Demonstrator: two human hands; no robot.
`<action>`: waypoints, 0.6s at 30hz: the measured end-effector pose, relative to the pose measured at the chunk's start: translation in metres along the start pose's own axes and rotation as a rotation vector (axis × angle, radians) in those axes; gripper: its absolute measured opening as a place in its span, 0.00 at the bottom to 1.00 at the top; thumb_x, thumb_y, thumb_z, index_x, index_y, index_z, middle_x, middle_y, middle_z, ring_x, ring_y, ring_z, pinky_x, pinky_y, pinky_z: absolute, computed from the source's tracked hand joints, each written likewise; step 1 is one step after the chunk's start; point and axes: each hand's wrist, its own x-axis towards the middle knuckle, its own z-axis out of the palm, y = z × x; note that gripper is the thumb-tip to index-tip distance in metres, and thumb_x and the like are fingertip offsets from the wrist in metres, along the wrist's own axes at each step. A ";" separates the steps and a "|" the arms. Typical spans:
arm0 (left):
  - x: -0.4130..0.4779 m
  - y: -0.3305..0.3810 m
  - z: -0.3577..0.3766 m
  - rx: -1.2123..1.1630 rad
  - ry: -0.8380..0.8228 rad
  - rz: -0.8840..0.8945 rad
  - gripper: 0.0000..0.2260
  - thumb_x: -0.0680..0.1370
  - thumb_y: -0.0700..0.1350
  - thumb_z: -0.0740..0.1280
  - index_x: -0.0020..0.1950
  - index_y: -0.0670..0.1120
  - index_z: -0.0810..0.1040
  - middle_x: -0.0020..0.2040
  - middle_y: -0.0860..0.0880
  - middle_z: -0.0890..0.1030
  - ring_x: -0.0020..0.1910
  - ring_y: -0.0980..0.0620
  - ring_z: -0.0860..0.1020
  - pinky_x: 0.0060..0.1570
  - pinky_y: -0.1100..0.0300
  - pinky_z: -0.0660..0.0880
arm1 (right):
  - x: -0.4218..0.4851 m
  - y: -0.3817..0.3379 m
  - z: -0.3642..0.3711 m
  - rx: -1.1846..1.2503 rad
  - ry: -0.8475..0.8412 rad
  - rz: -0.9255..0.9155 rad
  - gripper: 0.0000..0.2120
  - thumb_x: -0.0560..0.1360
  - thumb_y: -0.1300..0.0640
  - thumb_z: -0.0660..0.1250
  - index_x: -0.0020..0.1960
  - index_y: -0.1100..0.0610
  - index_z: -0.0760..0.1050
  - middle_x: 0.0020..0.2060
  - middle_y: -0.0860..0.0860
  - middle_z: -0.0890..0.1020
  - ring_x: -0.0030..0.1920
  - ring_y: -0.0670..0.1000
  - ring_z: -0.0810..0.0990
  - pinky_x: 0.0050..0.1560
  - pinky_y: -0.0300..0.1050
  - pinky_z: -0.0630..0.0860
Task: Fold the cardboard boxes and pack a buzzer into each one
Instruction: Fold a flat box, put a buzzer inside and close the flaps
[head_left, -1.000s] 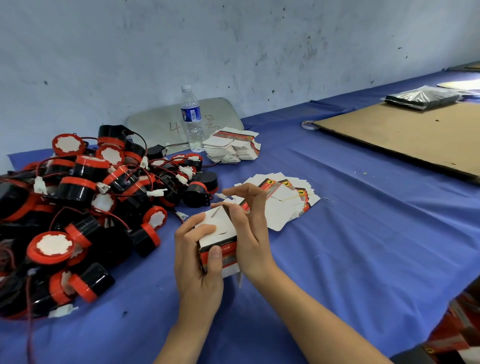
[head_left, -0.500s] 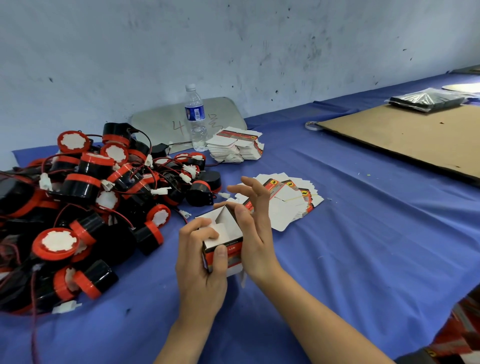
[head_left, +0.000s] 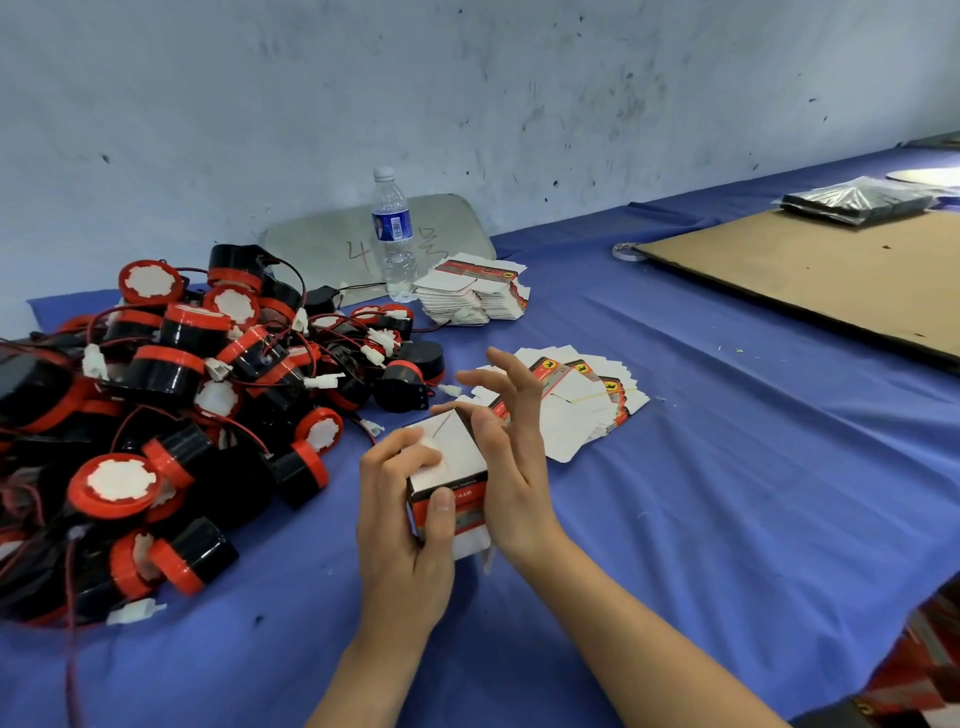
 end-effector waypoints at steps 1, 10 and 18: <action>0.000 0.000 0.000 -0.004 -0.005 0.001 0.11 0.79 0.51 0.57 0.58 0.49 0.72 0.63 0.49 0.72 0.64 0.57 0.70 0.60 0.68 0.66 | 0.000 0.001 0.000 0.001 0.004 0.001 0.20 0.77 0.50 0.55 0.69 0.46 0.63 0.58 0.46 0.74 0.53 0.49 0.80 0.56 0.46 0.76; 0.002 0.007 -0.001 -0.105 0.004 -0.147 0.27 0.79 0.66 0.51 0.75 0.56 0.56 0.78 0.54 0.58 0.75 0.62 0.57 0.69 0.72 0.57 | 0.003 -0.003 -0.007 -0.067 -0.358 0.169 0.29 0.73 0.40 0.58 0.71 0.49 0.67 0.65 0.43 0.73 0.62 0.40 0.73 0.58 0.30 0.67; 0.022 -0.007 -0.035 0.170 0.288 -0.228 0.16 0.79 0.51 0.57 0.60 0.46 0.76 0.65 0.50 0.75 0.62 0.48 0.74 0.57 0.52 0.72 | 0.013 -0.002 -0.005 0.399 -0.144 0.717 0.15 0.66 0.45 0.72 0.47 0.53 0.77 0.37 0.49 0.84 0.37 0.47 0.84 0.38 0.43 0.78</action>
